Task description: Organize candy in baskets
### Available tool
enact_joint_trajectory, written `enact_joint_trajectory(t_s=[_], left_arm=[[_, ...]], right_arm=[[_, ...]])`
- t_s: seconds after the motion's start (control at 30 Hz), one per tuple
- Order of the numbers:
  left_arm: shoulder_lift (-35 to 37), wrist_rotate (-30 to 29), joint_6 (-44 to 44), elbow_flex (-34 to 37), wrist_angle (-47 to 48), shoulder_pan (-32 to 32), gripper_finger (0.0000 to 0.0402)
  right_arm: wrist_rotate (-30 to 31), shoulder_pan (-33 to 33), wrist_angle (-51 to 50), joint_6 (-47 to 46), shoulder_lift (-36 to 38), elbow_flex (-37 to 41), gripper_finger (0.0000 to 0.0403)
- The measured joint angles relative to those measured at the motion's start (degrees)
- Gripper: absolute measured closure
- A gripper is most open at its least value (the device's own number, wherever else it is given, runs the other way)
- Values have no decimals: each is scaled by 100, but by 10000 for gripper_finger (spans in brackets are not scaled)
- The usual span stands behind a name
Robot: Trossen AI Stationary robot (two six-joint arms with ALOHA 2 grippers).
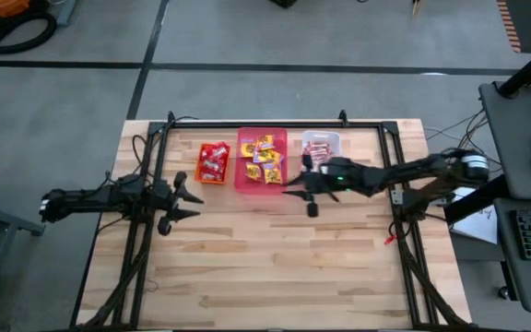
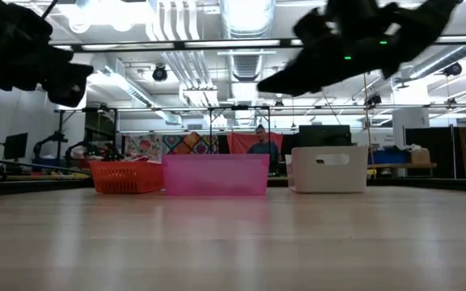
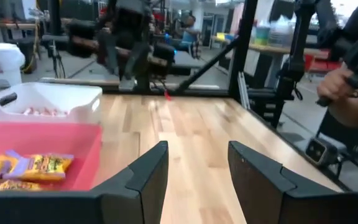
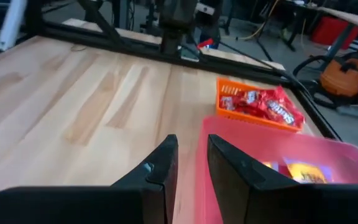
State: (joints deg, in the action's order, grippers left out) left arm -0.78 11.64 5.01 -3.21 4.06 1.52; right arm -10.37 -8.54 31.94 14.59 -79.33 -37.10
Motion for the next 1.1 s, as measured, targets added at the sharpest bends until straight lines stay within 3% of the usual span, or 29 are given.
enact_joint_trajectory(t_s=[0.2, 0.4, 0.57, 0.7, 0.83, 1.1], left_arm=[[-18, -51, 34, 157, -481, 0, 251], [-56, -881, 271, 216, -452, 0, 251], [-128, -839, 229, 223, -478, -8, 251], [-180, -1337, 315, 228, -455, -2, 251], [-283, -1425, 327, 228, -464, -2, 251], [-529, -1438, 303, 225, -462, -2, 251]], right_arm=[[7, 0, 54, 3, 1302, 1137, 323], [4, 2, 68, 48, 2720, 2122, 323], [-5, 2, 51, -140, 4013, 2939, 323], [7, 3, 51, -276, 4876, 3446, 323], [589, 1, -237, -256, 5581, 3632, 323], [554, 4, -1128, -96, 6578, 3632, 323]])
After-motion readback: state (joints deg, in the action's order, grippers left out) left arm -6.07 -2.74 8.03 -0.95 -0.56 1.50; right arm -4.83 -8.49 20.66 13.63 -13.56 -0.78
